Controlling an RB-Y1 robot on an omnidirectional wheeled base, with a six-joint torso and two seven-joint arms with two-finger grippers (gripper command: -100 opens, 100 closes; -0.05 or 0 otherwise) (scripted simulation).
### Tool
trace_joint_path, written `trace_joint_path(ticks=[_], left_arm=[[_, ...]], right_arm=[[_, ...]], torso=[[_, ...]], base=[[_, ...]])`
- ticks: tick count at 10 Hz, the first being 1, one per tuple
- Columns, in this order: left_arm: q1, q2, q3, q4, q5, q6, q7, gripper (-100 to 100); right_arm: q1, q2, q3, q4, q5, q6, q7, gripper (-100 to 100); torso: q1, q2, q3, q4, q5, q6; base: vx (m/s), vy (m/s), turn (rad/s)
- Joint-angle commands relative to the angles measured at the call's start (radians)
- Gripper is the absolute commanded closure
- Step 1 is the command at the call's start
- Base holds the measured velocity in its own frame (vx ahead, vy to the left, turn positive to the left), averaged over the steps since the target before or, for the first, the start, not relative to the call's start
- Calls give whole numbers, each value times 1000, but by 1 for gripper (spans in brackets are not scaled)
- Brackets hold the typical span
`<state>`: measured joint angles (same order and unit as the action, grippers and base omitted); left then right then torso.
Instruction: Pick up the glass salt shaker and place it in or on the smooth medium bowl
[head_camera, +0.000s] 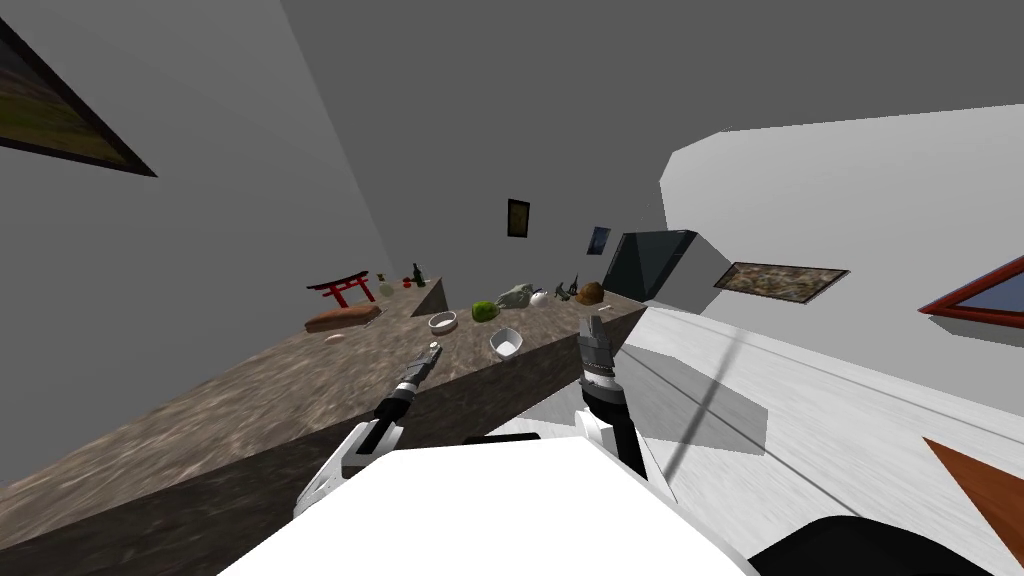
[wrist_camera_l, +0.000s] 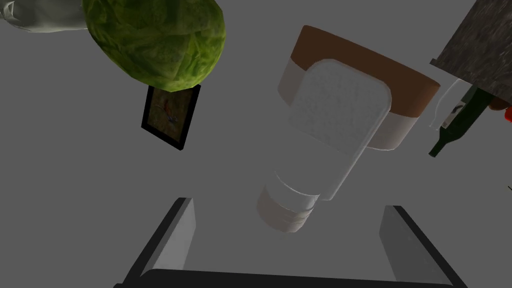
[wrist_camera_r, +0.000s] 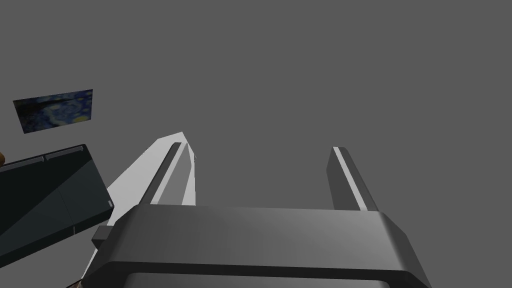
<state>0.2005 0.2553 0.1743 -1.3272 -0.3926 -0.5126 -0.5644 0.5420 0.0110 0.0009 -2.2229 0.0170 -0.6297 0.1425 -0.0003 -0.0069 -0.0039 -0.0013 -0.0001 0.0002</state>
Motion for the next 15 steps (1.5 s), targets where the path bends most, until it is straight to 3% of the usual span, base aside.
trace_joint_path(ticks=[1, 2, 3, 4, 8, 9, 10, 11, 12, 13, 14, 15], left_arm=[[0, 0, 0, 0, 0, 0, 0, -100], [-2, 1, -1, 3, -2, 4, -2, 0], [-2, 0, -1, 2, -1, 4, -2, -100], [-2, 0, -1, 2, -2, 4, -2, 100], [-2, 1, -1, 1, -2, 3, -3, 100], [-2, 1, -1, 1, -2, 3, -4, 0], [-2, 1, -1, 1, -2, 3, -4, 100], [-2, 1, -1, 1, -2, 2, -4, 0], [1, 16, -8, -5, 7, 31, 8, 100], [1, 23, -10, -9, 11, 45, 14, 100], [-2, 18, -7, -6, 8, 31, 9, 0], [25, 34, 6, 0, -9, 20, 15, -100]], right_arm=[[0, 0, 0, 0, 0, 0, 0, 0], [0, 0, 0, 0, 0, 0, 0, 0], [0, 0, 0, 0, 0, 0, 0, 0], [0, 0, 0, 0, 0, 0, 0, 0], [0, 0, 0, 0, 0, 0, 0, 0], [0, 0, 0, 0, 0, 0, 0, 0], [0, 0, 0, 0, 0, 0, 0, 0], [0, 0, 0, 0, 0, 0, 0, 0], [0, 0, 0, 0, 0, 0, 0, 0], [0, 0, 0, 0, 0, 0, 0, 0], [-1, 0, 0, 0, 0, 0, 0, 0], [0, 0, 0, 0, 0, 0, 0, 0]], torso=[[0, 0, 0, 0, 0, 0], [0, 4, 2, 0, 0, 0], [-1, 6, 3, 1, 0, 0], [-1, 7, 4, 1, 0, 0], [0, 7, 4, 1, 1, -1], [0, 7, 4, 1, 1, -1], [0, 7, 4, 1, 1, -1], [0, 7, 4, 1, 1, -1], [0, 7, 3, 1, 1, -1], [-1, 12, 6, 1, 1, -1], [-1, 15, 8, 1, 1, -2], [0, 12, 6, 1, 1, -1]], base=[[34, -2, 0], [0, 0, 0], [0, 0, 0], [0, 0, 0], [0, 0, 0], [0, 0, 0], [0, 0, 0], [0, 0, 0], [-100, -23, 76], [-154, -36, 89], [-67, -17, 17], [-101, -86, 102]])
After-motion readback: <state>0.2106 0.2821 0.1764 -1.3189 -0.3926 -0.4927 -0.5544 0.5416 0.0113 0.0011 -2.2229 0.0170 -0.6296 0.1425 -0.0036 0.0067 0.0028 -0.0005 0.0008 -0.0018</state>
